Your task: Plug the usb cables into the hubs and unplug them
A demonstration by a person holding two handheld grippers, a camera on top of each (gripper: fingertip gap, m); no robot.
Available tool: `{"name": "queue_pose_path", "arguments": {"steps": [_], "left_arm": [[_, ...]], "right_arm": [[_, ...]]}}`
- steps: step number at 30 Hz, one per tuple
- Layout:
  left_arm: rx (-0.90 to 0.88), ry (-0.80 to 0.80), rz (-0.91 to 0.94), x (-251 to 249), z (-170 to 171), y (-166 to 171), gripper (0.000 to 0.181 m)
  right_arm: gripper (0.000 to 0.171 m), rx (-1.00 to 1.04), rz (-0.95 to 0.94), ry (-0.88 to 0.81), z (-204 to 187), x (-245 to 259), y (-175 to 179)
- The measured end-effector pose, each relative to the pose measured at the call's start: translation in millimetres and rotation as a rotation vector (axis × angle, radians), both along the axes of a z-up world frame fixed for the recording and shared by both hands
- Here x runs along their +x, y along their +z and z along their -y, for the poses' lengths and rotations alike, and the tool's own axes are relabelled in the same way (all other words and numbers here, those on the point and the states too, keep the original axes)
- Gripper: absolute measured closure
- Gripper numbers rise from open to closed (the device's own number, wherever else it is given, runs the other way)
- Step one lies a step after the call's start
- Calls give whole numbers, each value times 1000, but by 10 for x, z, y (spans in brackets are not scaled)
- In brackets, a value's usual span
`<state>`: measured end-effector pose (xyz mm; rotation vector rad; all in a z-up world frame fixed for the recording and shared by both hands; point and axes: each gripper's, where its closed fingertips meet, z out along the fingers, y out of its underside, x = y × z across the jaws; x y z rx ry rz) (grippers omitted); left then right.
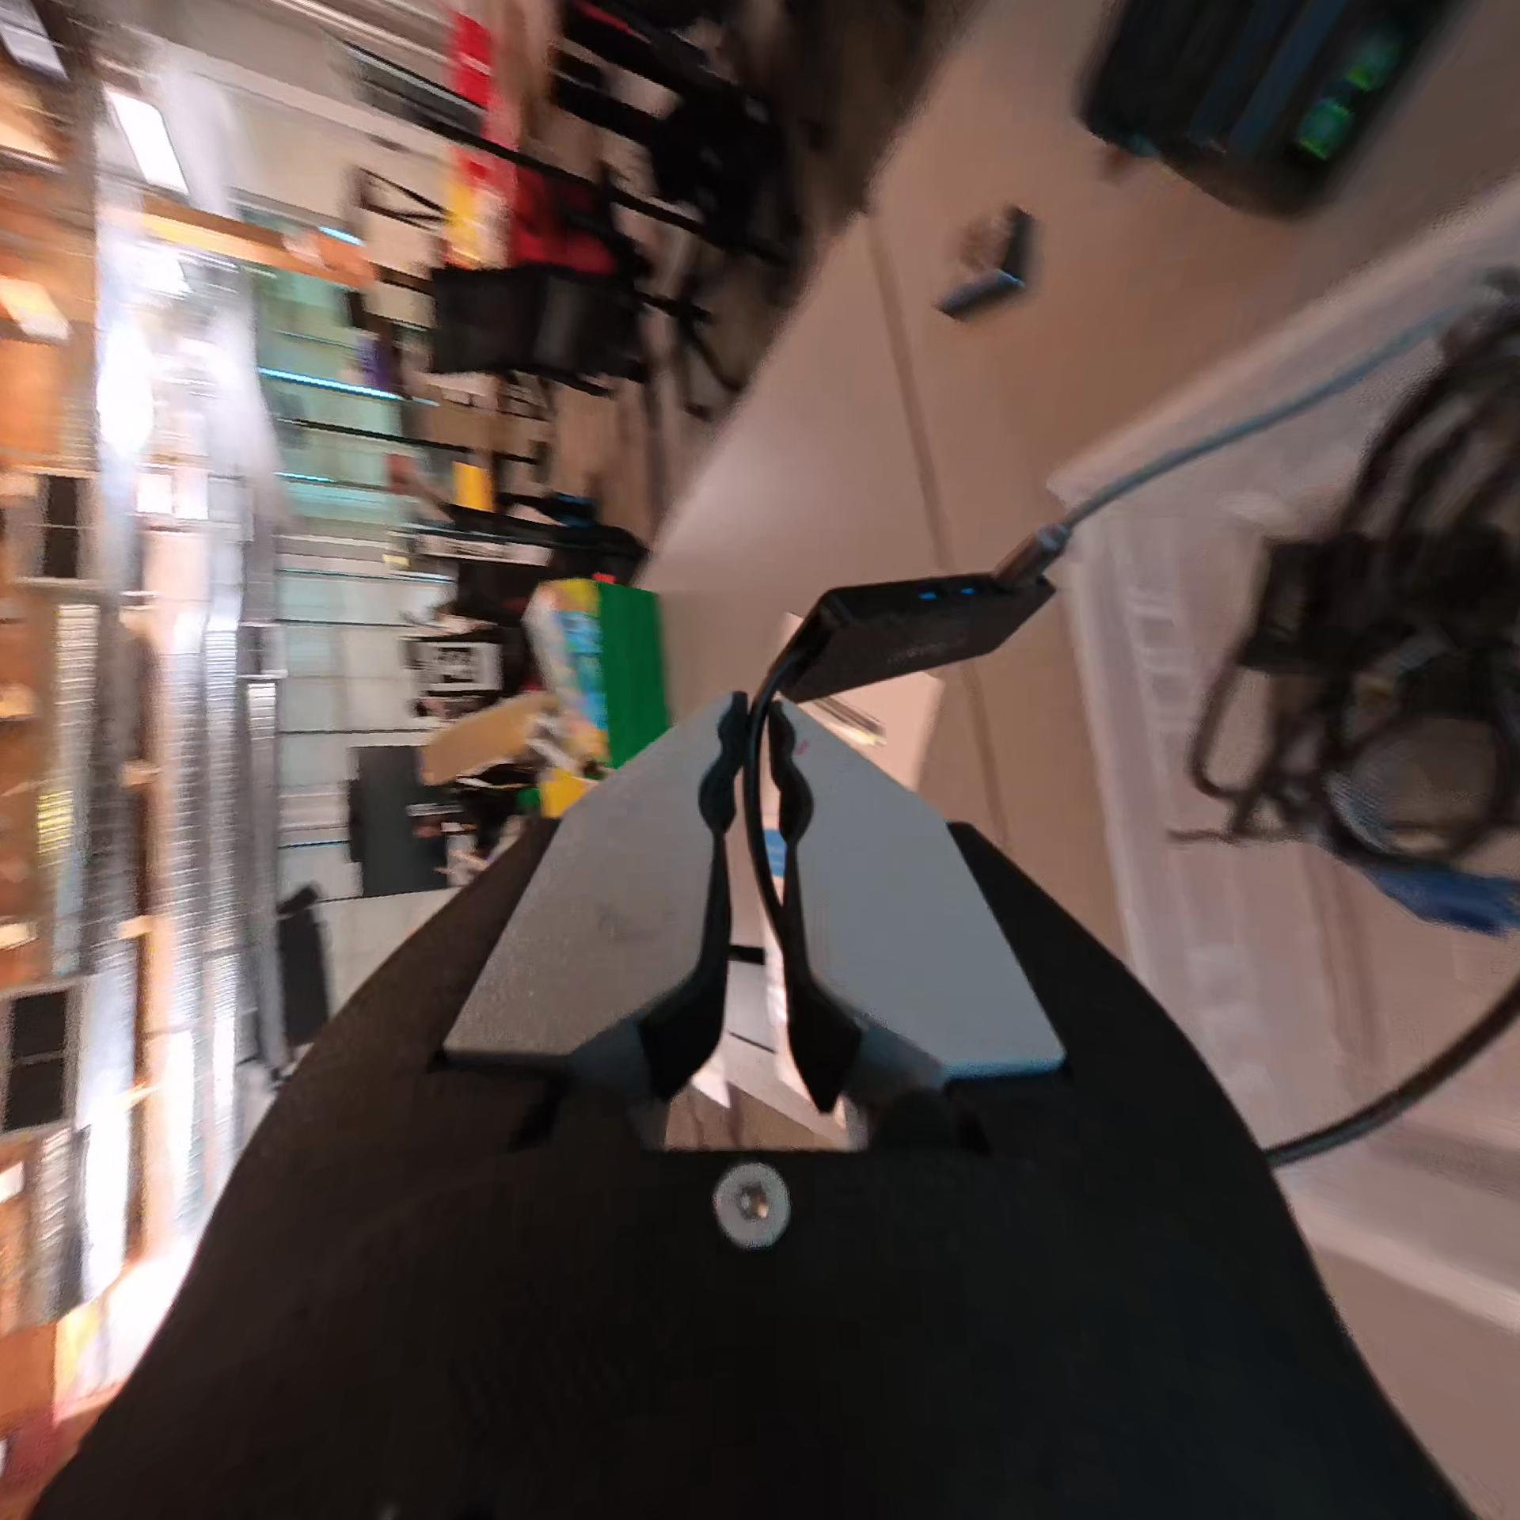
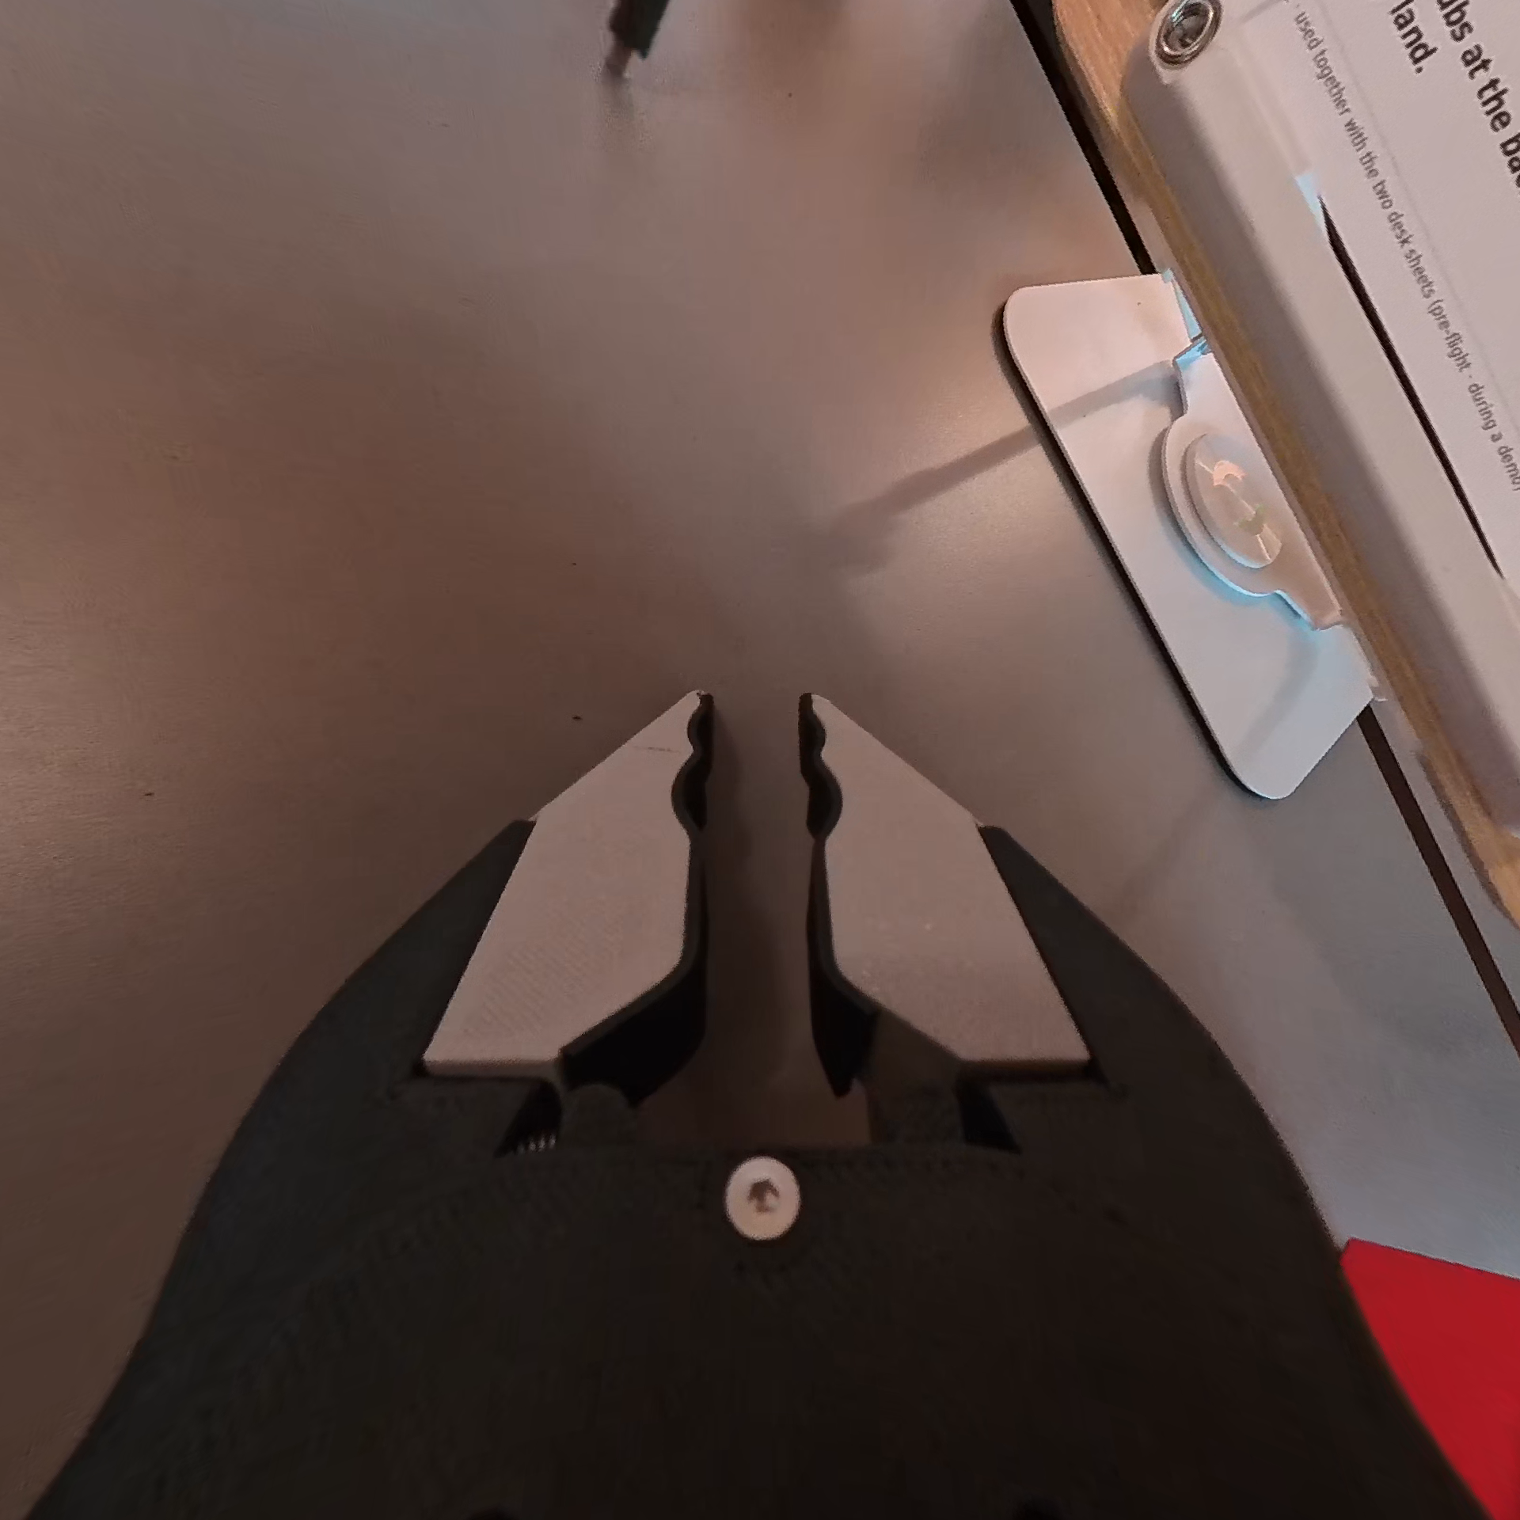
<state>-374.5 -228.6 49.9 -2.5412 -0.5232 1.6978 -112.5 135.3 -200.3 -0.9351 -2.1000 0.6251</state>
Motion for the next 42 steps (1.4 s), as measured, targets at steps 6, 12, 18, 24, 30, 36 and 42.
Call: {"name": "queue_pose_path", "arguments": {"steps": [6, 12, 18, 24, 30, 36, 42], "left_arm": [[166, -68, -347, 214, -338, 1117, 179], [224, -156, -484, 588, -702, 2018, 178], [380, -215, -516, 851, -945, 2793, 179], [340, -398, -459, 1317, -1520, 2849, 179], [318, -509, -342, 1528, -1980, 2550, 179], [338, -671, -306, 1965, -2464, 2422, 179], [504, -853, -111, 2438, -2960, 1886, 178]], "right_arm": [[154, 2, -2, -6, -13, 7, 2], [152, -20, 10, -24, -42, -5, 3], [152, -8, 2, -28, -48, -9, 7], [148, -111, -19, -35, -48, -18, 111], [138, -321, -91, -16, -7, 17, 429], [124, -428, -254, -47, -102, 92, 943], [146, -598, -520, -9, -194, 398, 1764]]}}
